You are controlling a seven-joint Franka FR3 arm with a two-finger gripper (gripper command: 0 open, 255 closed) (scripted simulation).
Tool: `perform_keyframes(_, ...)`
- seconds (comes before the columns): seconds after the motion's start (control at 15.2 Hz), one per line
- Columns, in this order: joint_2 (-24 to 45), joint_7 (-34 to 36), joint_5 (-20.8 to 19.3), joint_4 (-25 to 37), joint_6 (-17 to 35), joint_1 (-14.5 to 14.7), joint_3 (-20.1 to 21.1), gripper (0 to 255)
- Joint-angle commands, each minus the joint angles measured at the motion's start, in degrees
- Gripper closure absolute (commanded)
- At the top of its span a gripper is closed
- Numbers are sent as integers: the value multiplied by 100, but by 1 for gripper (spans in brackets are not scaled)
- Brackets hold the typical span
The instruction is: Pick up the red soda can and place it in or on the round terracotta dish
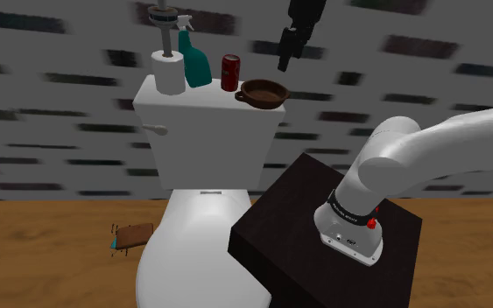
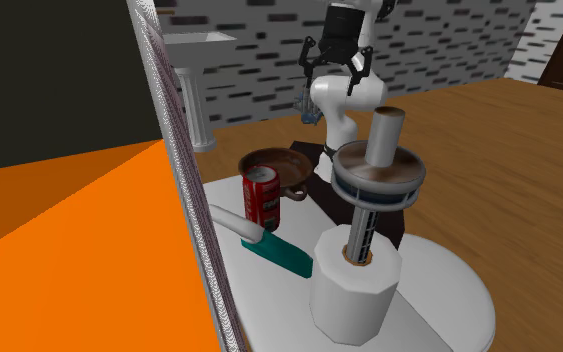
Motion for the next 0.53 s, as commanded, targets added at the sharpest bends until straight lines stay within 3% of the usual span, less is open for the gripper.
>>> perform_keyframes(0.0, 0, 0, 0, 0, 0, 0, 0, 0)
perform_keyframes(0.46, 1703, -438, 23, 889, 662, -16, -420, 0)
